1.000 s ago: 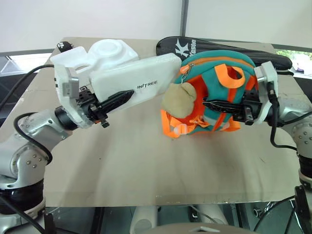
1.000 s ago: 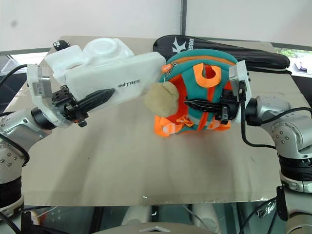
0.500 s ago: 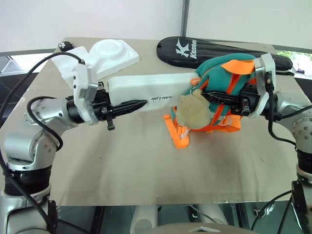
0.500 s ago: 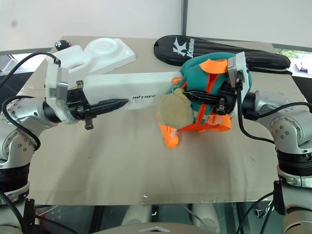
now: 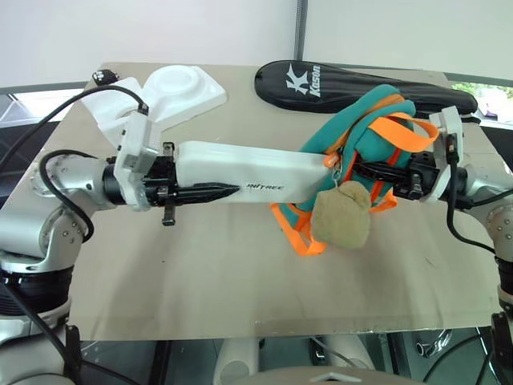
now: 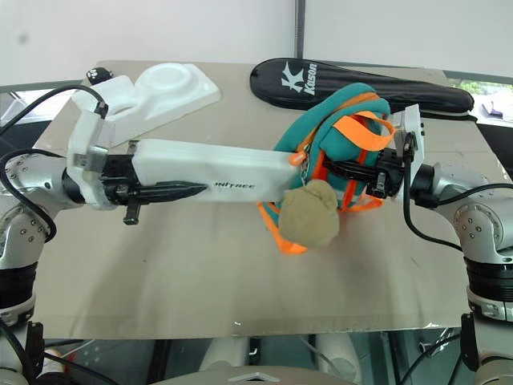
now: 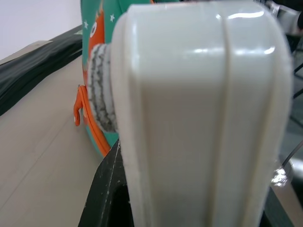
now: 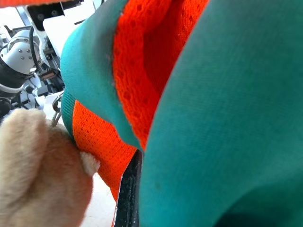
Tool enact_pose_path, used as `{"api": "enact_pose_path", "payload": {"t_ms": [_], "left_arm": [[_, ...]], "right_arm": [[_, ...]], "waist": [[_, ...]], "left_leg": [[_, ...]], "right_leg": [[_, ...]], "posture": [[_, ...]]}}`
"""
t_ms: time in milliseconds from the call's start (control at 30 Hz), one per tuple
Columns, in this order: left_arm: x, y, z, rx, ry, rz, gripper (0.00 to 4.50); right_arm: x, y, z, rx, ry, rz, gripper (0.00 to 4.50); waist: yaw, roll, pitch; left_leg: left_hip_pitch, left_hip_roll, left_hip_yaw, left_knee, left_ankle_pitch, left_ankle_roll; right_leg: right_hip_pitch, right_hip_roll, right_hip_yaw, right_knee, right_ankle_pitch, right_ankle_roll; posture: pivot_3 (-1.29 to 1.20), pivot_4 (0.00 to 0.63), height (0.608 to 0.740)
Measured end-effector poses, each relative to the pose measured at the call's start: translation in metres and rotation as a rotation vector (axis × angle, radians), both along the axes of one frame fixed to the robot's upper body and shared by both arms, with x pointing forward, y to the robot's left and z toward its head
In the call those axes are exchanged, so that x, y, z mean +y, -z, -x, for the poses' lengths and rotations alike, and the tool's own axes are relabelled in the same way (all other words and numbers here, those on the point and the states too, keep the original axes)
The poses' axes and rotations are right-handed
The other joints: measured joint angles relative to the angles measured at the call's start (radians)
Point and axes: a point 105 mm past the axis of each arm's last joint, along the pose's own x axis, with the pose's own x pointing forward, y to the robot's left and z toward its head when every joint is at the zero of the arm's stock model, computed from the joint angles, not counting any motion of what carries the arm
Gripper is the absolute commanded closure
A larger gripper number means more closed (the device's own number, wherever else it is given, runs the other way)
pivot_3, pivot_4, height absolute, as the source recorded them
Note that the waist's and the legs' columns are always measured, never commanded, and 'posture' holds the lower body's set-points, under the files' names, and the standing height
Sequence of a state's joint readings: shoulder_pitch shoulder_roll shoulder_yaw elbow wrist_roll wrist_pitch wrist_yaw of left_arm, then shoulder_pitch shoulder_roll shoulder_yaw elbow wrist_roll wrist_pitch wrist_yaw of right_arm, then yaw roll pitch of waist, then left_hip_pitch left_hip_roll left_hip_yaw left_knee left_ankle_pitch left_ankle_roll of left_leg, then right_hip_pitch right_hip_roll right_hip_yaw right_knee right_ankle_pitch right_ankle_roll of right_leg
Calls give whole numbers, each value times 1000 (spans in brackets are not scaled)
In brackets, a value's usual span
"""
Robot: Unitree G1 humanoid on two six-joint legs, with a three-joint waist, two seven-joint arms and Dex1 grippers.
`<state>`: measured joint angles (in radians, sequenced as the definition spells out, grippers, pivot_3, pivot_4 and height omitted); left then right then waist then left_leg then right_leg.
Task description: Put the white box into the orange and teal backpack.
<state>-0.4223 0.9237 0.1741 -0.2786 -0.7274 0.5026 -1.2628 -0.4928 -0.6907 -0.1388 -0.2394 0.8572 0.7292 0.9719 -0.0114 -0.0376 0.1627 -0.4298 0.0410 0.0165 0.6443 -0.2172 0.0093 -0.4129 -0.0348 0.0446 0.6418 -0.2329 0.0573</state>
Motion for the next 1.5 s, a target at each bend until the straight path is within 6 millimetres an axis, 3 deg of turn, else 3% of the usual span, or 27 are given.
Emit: {"api": "enact_pose_path", "payload": {"t_ms": [133, 333, 533, 600, 633, 767, 800, 900, 1000, 1033, 1133, 1233, 1500], "left_arm": [[-26, 6, -15, -15, -84, -16, 3392], [-65, 14, -36, 20, -173, -55, 3392], [-115, 30, -57, -17, -121, -161, 3392], [-130, 38, -63, 14, -101, -151, 2474], [-132, 41, -64, 18, -92, -153, 2228], [-116, 32, -69, 45, -125, -84, 387], [-107, 30, -68, 79, -137, -54, 100], [-69, 19, -57, 261, -141, 71, 100], [-26, -9, -41, 381, -155, 206, 100], [-18, -19, -32, 424, -130, 254, 100], [-7, -20, -10, 577, -70, 320, 100], [-8, -6, 4, 724, -50, 374, 100], [-52, 20, 5, 847, -88, 426, 100]], "right_arm": [[-4, -3, 5, -7, 10, 7, 4464], [24, -10, 35, -46, -139, 23, 4464], [35, -10, 41, -39, -157, -1, 4464], [38, -10, 41, -38, -153, -3, 4500], [39, -9, 40, -39, -145, -2, 4500], [39, -4, 32, -40, -65, 20, 4500], [39, -2, 28, -42, -39, 31, 4500], [34, 7, 18, -35, 27, 50, 4500], [29, 16, 8, -32, 86, 71, 4500], [29, 17, 5, -31, 102, 67, 4500], [31, 18, 0, -43, 114, 63, 4500], [30, 20, -4, -42, 131, 64, 4500], [34, 20, -5, -53, 127, 73, 4500]], "waist": [[17, 0, 0], [21, 0, 0], [26, 0, 0], [24, 0, 0], [18, 0, 0], [-4, 0, 0], [-8, 0, 0], [-24, 0, 0], [-26, 0, 0], [-21, 0, 0], [-19, 0, 0], [-11, 0, 0], [1, 0, 0]], "left_leg": [[-1, -1, -1, 3, 0, 0], [-1, 0, -2, 5, 0, 0], [-1, -1, -2, 5, 0, 0], [-2, -1, -1, 5, 0, 0], [-1, 0, -1, 5, 0, 0], [-1, 0, -2, 4, 0, 0], [-1, 1, -2, 4, 0, 0], [-1, 1, -3, 3, 0, 0], [-1, 1, -3, 4, 0, 0], [-1, 0, -3, 5, 0, 0], [-1, 0, -3, 6, 0, 0], [0, 0, -4, 6, 0, 0], [0, -1, -5, 7, 0, 0]], "right_leg": [[1, 0, 0, 0, 0, 0], [1, 1, 0, 1, 0, 1], [1, 1, 0, 1, 0, 1], [1, 1, 0, 1, 0, 1], [1, 1, 1, 1, 0, 1], [0, 2, 0, 2, 0, 0], [0, 2, 0, 2, 0, 0], [0, 2, 0, 2, 0, 0], [0, 1, -1, 2, 0, 1], [1, 0, -2, 2, 0, 1], [2, -1, -1, 2, 0, 1], [2, -1, -2, 3, 0, 1], [3, -1, -2, 4, 0, 0]], "posture": [[0, 150, 740], [0, 150, 740], [0, 150, 740], [0, 150, 740], [0, 150, 740], [0, 150, 740], [0, 150, 740], [0, 150, 740], [0, 150, 740], [0, 150, 740], [0, 150, 740], [0, 150, 740], [0, 150, 740]]}}
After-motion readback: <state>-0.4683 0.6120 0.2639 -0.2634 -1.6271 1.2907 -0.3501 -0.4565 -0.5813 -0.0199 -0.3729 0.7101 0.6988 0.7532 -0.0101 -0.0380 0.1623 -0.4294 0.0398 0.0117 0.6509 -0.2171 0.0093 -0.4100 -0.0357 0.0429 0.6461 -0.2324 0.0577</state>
